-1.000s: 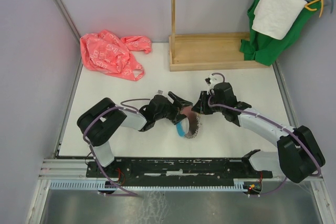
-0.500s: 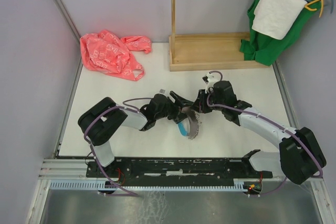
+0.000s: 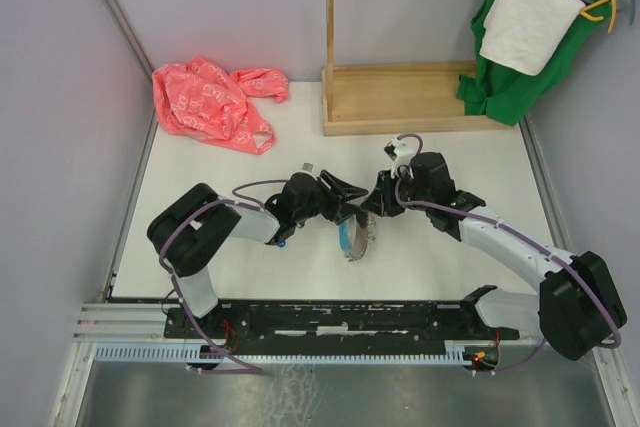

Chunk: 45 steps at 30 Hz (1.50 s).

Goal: Put the keys on the keyring

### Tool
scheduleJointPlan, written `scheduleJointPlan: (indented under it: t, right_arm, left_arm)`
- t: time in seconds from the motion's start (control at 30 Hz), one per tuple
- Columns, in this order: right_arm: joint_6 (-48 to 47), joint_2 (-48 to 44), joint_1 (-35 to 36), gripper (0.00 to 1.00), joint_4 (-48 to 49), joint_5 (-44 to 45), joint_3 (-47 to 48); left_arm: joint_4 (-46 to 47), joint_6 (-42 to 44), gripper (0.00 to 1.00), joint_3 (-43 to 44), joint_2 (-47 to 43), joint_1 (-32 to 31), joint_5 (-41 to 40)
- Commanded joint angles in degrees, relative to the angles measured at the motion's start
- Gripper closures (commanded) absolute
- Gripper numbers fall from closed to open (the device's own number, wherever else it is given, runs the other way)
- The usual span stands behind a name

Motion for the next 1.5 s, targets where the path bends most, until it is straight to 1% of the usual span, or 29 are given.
scheduleJointPlan:
  t: [0.0,0.13,0.3,0.37,0.47,0.63,0.77,0.87,0.97,1.13,1.27,1.37,1.4,1.47]
  right_arm:
    - [-1.1,-2.5,0.5,0.93,2.1,-3.5,1.7]
    - [-1.5,-1.8,0.4,0.93,2.3,-4.2,1.7]
    - [-1.2,-1.2,0.4,0.86,2.3,-4.0,2.0]
    - [-1.1,-1.6,0.4,0.75,1.6,-3.1,2.0]
    - [-1.3,-2.6,0.4,0.59,-0.1,-2.0,1.9]
    - [-2.1,-5.4,0.4,0.4,-4.2,0.2,2.3]
    - [-3.3,-8.2,0.4,0.34,-8.3,2.8,3.1]
    - [-5.1,-10.3,0.2,0.32,-11.7,3.9,4.0]
    - [-6.4,-12.5,0.0,0.32,-13.6,4.4,4.8]
    - [-7.4,-16.9,-0.5,0.31,-13.4,5.7,4.9]
    - [-7.8,-20.2,-0.5,0.26,-11.5,9.9,4.1]
    - [-9.5,-22.3,-0.5,0.21,-9.7,9.0,3.4]
    - [-10.2,-22.8,-0.5,0.21,-8.5,8.7,2.9]
    - [-12.6,-24.1,-0.5,0.17,-5.2,7.5,1.2]
  left_arm:
    - [4.7,3.2,0.42,2.5,0.5,0.5,1.2]
    - [8.5,3.7,0.49,2.3,1.4,0.5,2.3]
    - [10.0,6.8,0.61,2.1,0.7,0.6,2.4]
    - [10.7,8.3,0.64,2.0,0.4,0.8,2.6]
    - [13.2,10.3,0.67,1.4,0.2,1.5,3.5]
    - [19.8,12.2,0.72,-0.1,1.7,3.1,6.6]
    - [21.8,16.1,0.74,-0.2,2.2,4.1,9.4]
    - [21.6,20.6,0.74,-0.3,1.3,5.0,12.1]
    - [20.5,26.7,0.74,-0.4,-0.1,6.1,14.5]
    - [16.3,37.2,0.74,0.4,-3.9,7.5,18.7]
    - [7.7,48.0,0.73,3.5,-7.2,7.5,22.1]
    - [1.1,56.1,0.72,6.2,-9.6,7.5,23.2]
    - [-0.8,58.5,0.72,7.2,-10.4,7.5,23.6]
    - [-4.6,63.7,0.72,9.0,-11.7,7.5,24.2]
